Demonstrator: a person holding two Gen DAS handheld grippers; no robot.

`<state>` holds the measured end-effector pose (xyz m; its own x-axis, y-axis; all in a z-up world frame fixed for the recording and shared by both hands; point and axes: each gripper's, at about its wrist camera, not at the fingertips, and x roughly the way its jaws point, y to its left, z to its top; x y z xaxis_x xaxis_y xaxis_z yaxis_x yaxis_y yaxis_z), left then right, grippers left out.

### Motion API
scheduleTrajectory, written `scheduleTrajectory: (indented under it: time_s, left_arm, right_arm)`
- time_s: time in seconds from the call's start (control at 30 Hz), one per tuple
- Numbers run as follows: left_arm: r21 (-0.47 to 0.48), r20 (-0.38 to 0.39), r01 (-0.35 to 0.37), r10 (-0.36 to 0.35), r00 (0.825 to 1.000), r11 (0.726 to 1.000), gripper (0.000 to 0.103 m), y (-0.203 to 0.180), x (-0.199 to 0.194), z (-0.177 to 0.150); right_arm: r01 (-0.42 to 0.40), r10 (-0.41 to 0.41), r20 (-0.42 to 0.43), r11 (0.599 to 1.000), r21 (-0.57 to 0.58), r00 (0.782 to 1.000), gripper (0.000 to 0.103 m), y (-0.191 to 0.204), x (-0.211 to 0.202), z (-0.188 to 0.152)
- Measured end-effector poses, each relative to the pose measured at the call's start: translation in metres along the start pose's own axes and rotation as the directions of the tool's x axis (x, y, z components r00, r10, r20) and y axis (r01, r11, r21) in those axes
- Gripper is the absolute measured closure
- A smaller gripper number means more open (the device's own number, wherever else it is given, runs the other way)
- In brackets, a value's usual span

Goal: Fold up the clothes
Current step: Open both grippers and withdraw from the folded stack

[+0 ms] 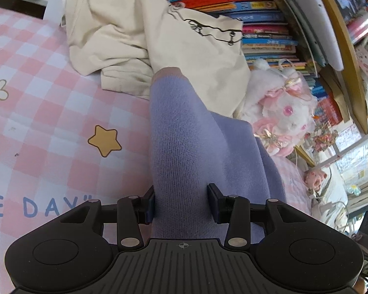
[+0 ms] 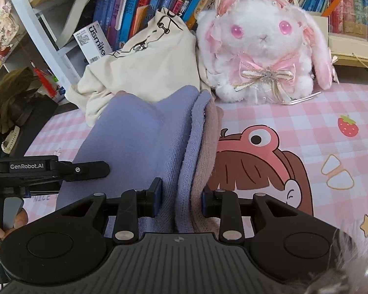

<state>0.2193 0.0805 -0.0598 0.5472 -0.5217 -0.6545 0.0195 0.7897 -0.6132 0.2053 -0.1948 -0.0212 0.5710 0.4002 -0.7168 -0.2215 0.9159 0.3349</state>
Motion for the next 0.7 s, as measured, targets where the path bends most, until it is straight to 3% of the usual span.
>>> scheduleTrajectory:
  time_s: [0.2,0.33,0.53,0.7]
  left_arm:
    - [-0.056,-0.010,0.001,-0.002,1.000,0.998,0.056,0.008,0.010,0.013]
    - [-0.026,-0.004,-0.030,0.030,1.000,0.999,0.048,0.003,0.011,0.013]
    - [0.075,0.017,-0.091,0.090,0.996,0.993,0.037,-0.014,0.002,0.007]
    - [0.145,0.118,-0.134,0.117,0.986,0.980,0.028,-0.033,-0.023,-0.008]
  right_arm:
    - [-0.021,0.023,-0.018,0.992,0.121,1.000,0.069,-0.015,0.017,0.007]
    - [-0.018,0.020,-0.009,0.987,0.157,1.000,0.063,-0.017,0.022,0.008]
    - [0.035,-0.036,0.011,0.994,0.099,0.999,0.042,-0.011,0.011,0.009]
    - [0.025,-0.028,0.061,0.998,0.050,0.998,0.032,-0.006,-0.011,0.003]
